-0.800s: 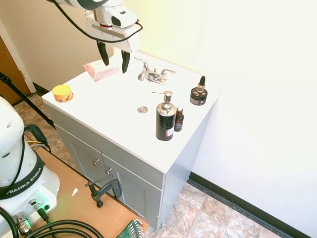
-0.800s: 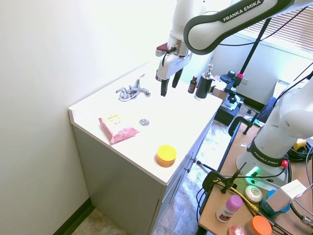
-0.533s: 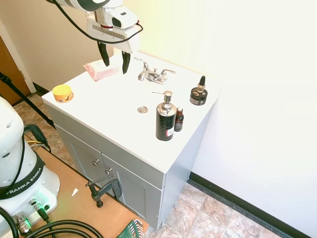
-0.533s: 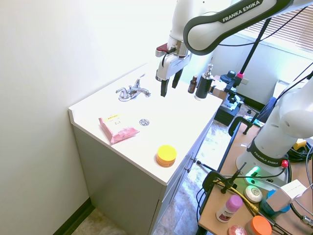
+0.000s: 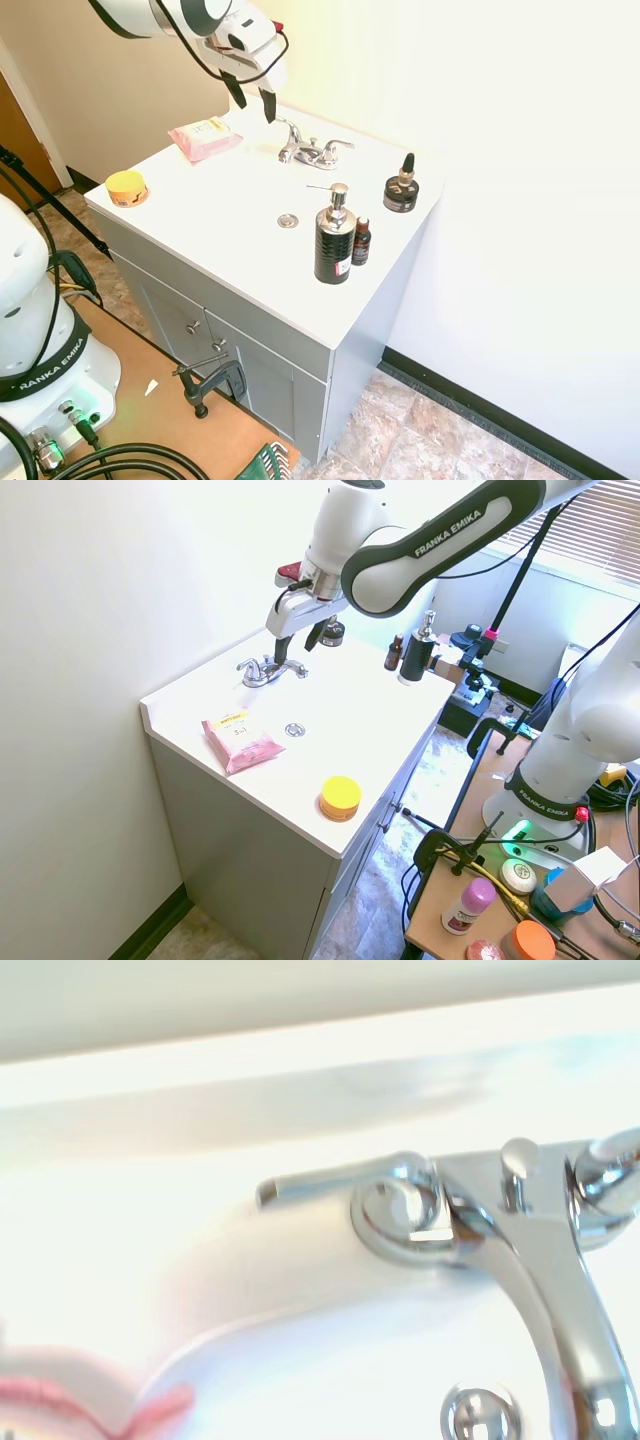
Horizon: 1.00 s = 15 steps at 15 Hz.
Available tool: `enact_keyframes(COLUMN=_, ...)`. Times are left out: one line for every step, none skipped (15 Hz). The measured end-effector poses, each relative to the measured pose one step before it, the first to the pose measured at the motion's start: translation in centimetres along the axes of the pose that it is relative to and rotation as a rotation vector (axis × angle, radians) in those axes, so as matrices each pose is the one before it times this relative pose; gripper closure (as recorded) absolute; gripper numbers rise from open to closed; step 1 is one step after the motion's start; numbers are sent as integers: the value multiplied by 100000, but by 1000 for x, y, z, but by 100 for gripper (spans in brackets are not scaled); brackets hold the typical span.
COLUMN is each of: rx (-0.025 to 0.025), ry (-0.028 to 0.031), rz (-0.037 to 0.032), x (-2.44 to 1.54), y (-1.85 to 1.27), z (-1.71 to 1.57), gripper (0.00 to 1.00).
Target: Turn on the hot water
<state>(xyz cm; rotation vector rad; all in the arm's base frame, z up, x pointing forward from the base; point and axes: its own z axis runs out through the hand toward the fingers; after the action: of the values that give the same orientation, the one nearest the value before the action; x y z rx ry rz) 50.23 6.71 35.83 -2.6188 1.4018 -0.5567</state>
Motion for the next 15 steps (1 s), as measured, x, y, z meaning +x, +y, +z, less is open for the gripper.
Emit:
enact_keyframes(rx=2450, ry=2914, rz=289, x=-138, y=-280, z=601, gripper=0)
enact_keyframes(rx=870, ry=2456, rz=226, x=-71, y=-92, z=633, gripper=0)
enact_keyframes(rx=309, ry=2219, rz=-43, x=34, y=-183, z=545, gripper=0)
enact_keyframes(rx=712, ry=2976, rz=-182, x=219, y=-345, z=445, gripper=0)
enact_keyframes(rx=925, ry=2873, rz=353, x=318, y=-406, z=434, gripper=0)
enact_keyframes(rx=286, ry=2010, rz=303, x=250, y=-345, z=581, gripper=0)
enact_keyframes(rx=116, ry=1362, rz=237, x=142, y=-279, z=646, gripper=0)
enact_keyframes(rx=-25, ry=638, rz=-116, x=-142, y=-285, z=722, gripper=0)
enact_keyframes(rx=-154, ry=242, rz=-66, x=-326, y=-221, z=740, gripper=0)
enact_keyframes(rx=-70, ry=173, rz=-239, x=-403, y=-212, z=670, gripper=0)
enact_keyframes(rx=163, ry=253, rz=-359, x=-428, y=-276, z=580, gripper=0)
enact_keyframes(rx=484, ry=272, rz=-215, x=-367, y=-358, z=352, gripper=0)
enact_keyframes(rx=310, ry=95, rz=158, x=-212, y=-293, z=210, gripper=0)
enact_keyframes(rx=335, ry=284, rz=343, x=-127, y=-263, z=173, gripper=0)
enact_keyframes(rx=597, ry=810, rz=730, x=52, y=-267, z=194, gripper=0)
